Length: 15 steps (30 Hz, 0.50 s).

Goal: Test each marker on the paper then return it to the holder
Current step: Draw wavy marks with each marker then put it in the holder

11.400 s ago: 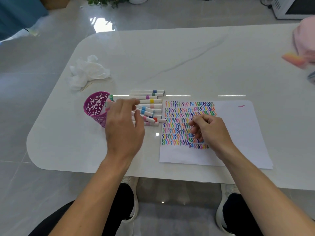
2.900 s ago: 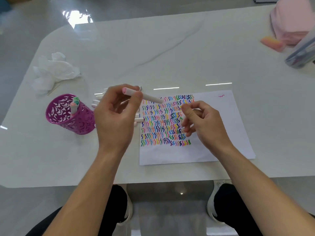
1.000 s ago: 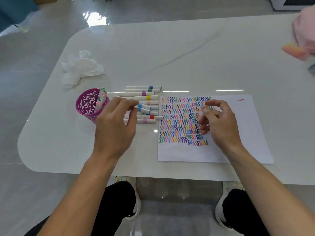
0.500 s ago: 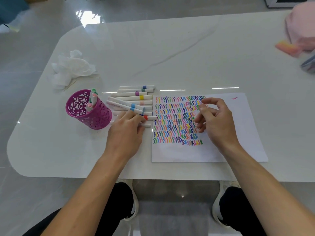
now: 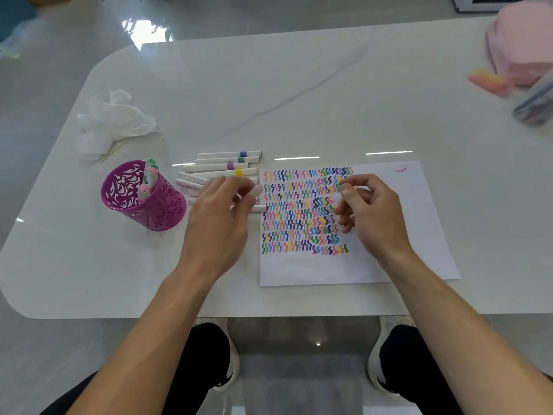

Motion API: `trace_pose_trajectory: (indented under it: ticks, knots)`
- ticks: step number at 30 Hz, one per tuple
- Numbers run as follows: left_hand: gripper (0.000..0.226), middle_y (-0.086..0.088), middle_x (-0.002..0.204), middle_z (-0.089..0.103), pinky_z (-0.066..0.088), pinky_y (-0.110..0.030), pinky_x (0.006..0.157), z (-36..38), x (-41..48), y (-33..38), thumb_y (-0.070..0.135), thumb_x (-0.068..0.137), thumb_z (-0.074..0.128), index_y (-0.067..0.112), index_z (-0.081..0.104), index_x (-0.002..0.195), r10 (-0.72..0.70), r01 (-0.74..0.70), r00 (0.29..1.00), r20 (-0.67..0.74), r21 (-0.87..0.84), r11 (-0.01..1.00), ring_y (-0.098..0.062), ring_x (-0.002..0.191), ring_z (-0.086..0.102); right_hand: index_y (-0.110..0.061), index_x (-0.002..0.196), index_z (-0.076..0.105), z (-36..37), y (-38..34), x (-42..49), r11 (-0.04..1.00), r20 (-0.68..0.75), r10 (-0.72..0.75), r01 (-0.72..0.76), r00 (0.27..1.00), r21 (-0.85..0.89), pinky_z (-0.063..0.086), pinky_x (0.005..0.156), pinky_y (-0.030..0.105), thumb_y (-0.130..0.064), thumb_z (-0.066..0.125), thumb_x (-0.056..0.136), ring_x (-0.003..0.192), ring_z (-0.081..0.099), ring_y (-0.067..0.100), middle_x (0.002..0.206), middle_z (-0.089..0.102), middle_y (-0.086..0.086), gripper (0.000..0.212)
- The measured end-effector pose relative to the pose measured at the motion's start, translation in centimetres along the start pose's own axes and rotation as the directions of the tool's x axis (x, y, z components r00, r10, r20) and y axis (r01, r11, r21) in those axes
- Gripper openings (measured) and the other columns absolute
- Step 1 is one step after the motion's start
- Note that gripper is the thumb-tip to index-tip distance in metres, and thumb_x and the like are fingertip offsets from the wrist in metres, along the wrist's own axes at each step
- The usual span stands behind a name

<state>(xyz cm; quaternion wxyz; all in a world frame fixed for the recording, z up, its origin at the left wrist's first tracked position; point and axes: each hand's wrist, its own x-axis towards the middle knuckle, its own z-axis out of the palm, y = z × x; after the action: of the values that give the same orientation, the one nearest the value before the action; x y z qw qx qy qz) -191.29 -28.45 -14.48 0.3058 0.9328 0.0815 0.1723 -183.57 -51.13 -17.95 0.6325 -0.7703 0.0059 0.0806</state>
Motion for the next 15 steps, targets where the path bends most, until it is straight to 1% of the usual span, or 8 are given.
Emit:
trace_pose_trajectory:
  ticks: [2, 3, 5, 7, 8, 12, 14, 15]
  knots:
    - [0.016, 0.013, 0.095, 0.063, 0.048, -0.019, 0.077, 0.1, 0.1, 0.8, 0.028, 0.103, 0.057, 0.027, 0.064, 0.117, -0.027, 0.025, 1.0, -0.011, -0.146, 0.989, -0.007, 0.088, 0.058, -0.018, 0.101, 0.066, 0.0, 0.0, 0.0, 1.0, 0.022, -0.002, 0.002, 1.0, -0.016, 0.052, 0.048, 0.025, -0.016, 0.059, 0.105, 0.052, 0.062, 0.015, 0.069, 0.072, 0.003, 0.009]
    - [0.025, 0.011, 0.097, 0.063, 0.049, -0.017, 0.079, 0.2, 0.2, 1.2, 0.024, 0.103, 0.057, 0.031, 0.061, 0.127, -0.05, 0.053, 0.999, 0.02, -0.233, 0.971, -0.008, 0.09, 0.059, -0.017, 0.101, 0.067, -0.1, -0.1, -0.1, 1.0, 0.038, -0.002, 0.003, 0.999, -0.017, 0.052, 0.049, 0.025, -0.016, 0.059, 0.105, 0.053, 0.063, 0.016, 0.069, 0.072, 0.003, 0.009]
    - [0.04, 0.005, 0.104, 0.064, 0.053, -0.022, 0.089, 0.4, 0.2, 1.7, 0.016, 0.104, 0.055, 0.035, 0.057, 0.138, -0.094, 0.135, 0.988, 0.123, -0.392, 0.91, -0.012, 0.097, 0.061, -0.017, 0.099, 0.068, -0.1, -0.1, -0.2, 1.0, 0.084, -0.013, 0.015, 0.996, -0.019, 0.053, 0.051, 0.025, -0.016, 0.061, 0.104, 0.056, 0.064, 0.016, 0.071, 0.072, 0.002, 0.009]
    - [0.038, 0.001, 0.108, 0.065, 0.056, -0.037, 0.093, 0.7, 0.2, 2.2, 0.012, 0.104, 0.054, 0.033, 0.06, 0.134, -0.1, 0.182, 0.976, 0.196, -0.463, 0.868, -0.016, 0.099, 0.063, -0.017, 0.097, 0.069, -0.2, -0.2, -0.4, 0.999, 0.144, -0.041, 0.045, 0.989, -0.023, 0.055, 0.055, 0.026, -0.017, 0.063, 0.103, 0.06, 0.067, 0.017, 0.073, 0.072, 0.003, 0.008]
    - [0.034, -0.001, 0.106, 0.065, 0.057, -0.039, 0.092, 0.9, 0.1, 2.5, 0.011, 0.103, 0.055, 0.03, 0.062, 0.13, -0.104, 0.197, 0.972, 0.212, -0.482, 0.854, -0.018, 0.097, 0.064, -0.017, 0.096, 0.07, -0.2, -0.3, -0.5, 0.997, 0.177, -0.06, 0.066, 0.982, -0.027, 0.056, 0.058, 0.026, -0.019, 0.064, 0.103, 0.063, 0.069, 0.016, 0.075, 0.073, 0.002, 0.009]
    - [0.02, -0.005, 0.09, 0.071, 0.057, -0.023, 0.078, 1.7, -0.2, 3.2, 0.007, 0.1, 0.06, 0.016, 0.068, 0.115, -0.15, 0.258, 0.961, 0.231, -0.563, 0.785, -0.012, 0.082, 0.071, -0.028, 0.1, 0.073, -0.2, -0.8, -1.1, 0.989, 0.316, -0.128, 0.144, 0.94, -0.028, 0.058, 0.069, 0.022, -0.043, 0.071, 0.095, 0.079, 0.075, 0.013, 0.087, 0.076, -0.006, 0.016]
    - [0.014, -0.002, 0.089, 0.075, 0.059, -0.022, 0.075, 2.2, -0.3, 3.6, 0.01, 0.099, 0.063, 0.012, 0.07, 0.111, -0.174, 0.29, 0.951, 0.255, -0.544, 0.788, -0.012, 0.08, 0.074, -0.036, 0.11, 0.068, -0.3, -1.0, -1.3, 0.982, 0.389, -0.125, 0.17, 0.913, -0.083, 0.06, 0.068, 0.023, -0.055, 0.081, 0.082, 0.08, 0.077, 0.011, 0.09, 0.077, -0.008, 0.037]
    - [0.012, 0.0, 0.087, 0.076, 0.06, -0.023, 0.075, 2.4, -0.5, 3.7, 0.012, 0.099, 0.064, 0.012, 0.07, 0.109, -0.184, 0.305, 0.945, 0.269, -0.529, 0.792, -0.012, 0.079, 0.075, -0.037, 0.116, 0.065, -0.3, -1.1, -1.5, 0.974, 0.425, -0.126, 0.193, 0.897, -0.119, 0.061, 0.067, 0.025, -0.054, 0.085, 0.077, 0.078, 0.077, 0.012, 0.088, 0.077, -0.007, 0.047]
